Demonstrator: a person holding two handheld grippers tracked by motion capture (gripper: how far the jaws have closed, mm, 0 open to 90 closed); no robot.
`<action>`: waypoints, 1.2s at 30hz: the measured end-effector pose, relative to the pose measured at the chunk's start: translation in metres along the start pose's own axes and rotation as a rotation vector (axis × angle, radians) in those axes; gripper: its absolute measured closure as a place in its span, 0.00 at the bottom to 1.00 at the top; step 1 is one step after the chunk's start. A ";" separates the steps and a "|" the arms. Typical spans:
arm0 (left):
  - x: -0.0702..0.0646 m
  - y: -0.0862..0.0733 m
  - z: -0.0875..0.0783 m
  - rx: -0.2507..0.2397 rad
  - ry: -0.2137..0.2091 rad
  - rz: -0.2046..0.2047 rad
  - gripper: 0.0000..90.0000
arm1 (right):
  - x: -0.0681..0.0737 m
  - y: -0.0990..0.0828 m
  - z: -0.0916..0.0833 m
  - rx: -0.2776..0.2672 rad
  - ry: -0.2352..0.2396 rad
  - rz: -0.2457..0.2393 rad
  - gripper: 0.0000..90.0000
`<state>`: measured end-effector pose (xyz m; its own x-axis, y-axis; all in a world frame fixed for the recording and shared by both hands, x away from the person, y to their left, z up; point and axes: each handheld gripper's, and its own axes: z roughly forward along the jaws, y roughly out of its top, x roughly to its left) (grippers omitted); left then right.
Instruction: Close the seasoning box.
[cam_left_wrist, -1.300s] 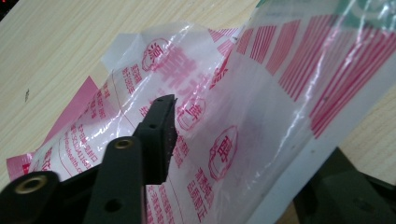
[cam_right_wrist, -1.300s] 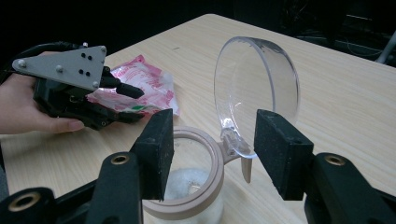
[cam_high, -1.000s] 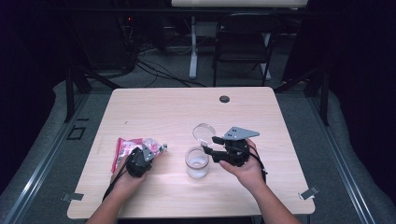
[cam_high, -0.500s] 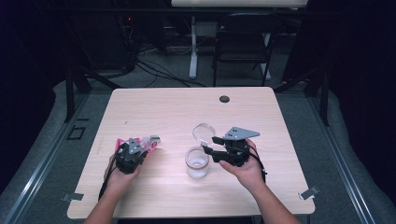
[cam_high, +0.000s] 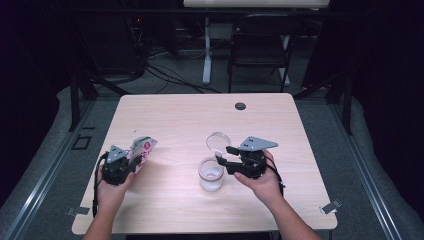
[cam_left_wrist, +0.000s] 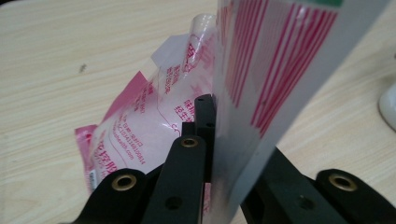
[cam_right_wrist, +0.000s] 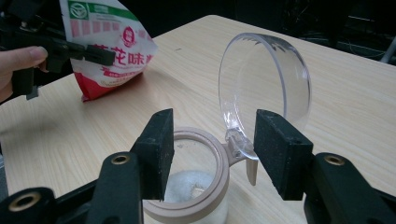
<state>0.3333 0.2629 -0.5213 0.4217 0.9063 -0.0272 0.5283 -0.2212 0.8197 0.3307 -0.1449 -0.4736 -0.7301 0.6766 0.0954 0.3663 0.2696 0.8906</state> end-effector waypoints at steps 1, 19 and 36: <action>0.002 0.000 -0.003 -0.013 0.001 -0.014 1.00 | 0.000 0.000 0.000 -0.002 0.000 0.001 0.53; 0.026 0.025 -0.017 -0.015 0.017 -0.057 1.00 | 0.002 -0.003 0.005 -0.002 0.002 -0.002 0.53; 0.027 0.098 -0.015 0.108 0.148 0.119 1.00 | 0.000 0.000 -0.002 -0.032 0.015 0.015 0.53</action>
<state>0.3858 0.2711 -0.4334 0.3769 0.9129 0.1570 0.5605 -0.3597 0.7459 0.3296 -0.1462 -0.4730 -0.7335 0.6699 0.1152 0.3588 0.2376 0.9027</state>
